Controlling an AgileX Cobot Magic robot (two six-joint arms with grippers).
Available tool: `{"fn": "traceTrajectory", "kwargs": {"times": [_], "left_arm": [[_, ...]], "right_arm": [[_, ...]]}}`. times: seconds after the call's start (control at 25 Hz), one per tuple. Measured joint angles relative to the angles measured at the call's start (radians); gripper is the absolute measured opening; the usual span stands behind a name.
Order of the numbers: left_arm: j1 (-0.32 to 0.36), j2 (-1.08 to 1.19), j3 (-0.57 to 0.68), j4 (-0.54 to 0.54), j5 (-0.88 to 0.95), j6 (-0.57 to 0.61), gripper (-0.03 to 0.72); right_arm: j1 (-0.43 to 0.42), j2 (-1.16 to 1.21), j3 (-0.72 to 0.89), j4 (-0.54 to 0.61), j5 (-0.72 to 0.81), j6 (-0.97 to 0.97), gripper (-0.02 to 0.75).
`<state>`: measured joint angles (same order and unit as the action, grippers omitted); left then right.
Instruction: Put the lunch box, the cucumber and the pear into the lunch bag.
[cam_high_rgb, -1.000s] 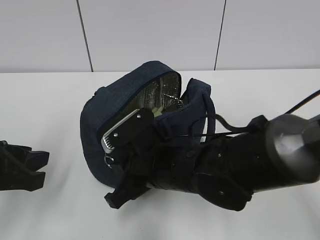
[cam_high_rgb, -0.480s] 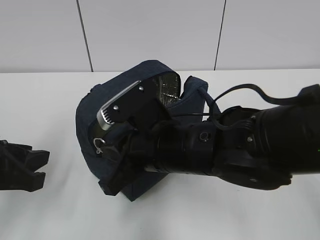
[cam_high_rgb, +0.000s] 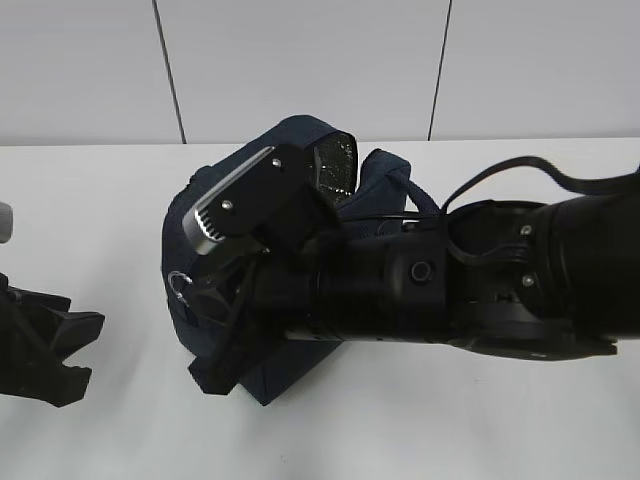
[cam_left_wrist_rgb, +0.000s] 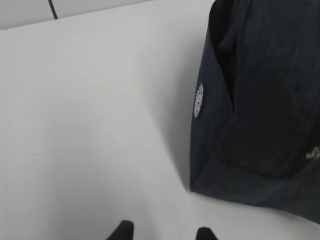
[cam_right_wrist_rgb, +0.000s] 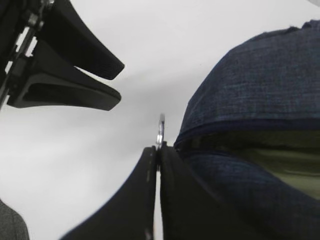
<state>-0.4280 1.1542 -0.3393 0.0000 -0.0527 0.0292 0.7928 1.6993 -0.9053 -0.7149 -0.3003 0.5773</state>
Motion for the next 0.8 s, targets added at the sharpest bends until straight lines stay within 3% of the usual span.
{"fn": "traceTrajectory", "kwargs": {"times": [0.2, 0.48, 0.6, 0.8], "left_arm": [[-0.040, 0.000, -0.006, 0.005, 0.067, -0.004, 0.186], [-0.179, 0.000, -0.022, 0.206, 0.153, -0.005, 0.173], [-0.190, 0.000, -0.022, 0.308, 0.114, -0.005, 0.186], [-0.190, 0.000, -0.022, 0.354, 0.016, -0.005, 0.202]], "right_arm": [[0.000, -0.007, -0.027, 0.000, 0.040, 0.000, 0.000], [0.000, -0.009, -0.041, 0.000, 0.046, 0.000, 0.000], [0.000, -0.011, -0.041, 0.000, 0.048, 0.000, 0.000], [0.000, -0.052, -0.041, -0.002, 0.054, 0.000, 0.000]]}}
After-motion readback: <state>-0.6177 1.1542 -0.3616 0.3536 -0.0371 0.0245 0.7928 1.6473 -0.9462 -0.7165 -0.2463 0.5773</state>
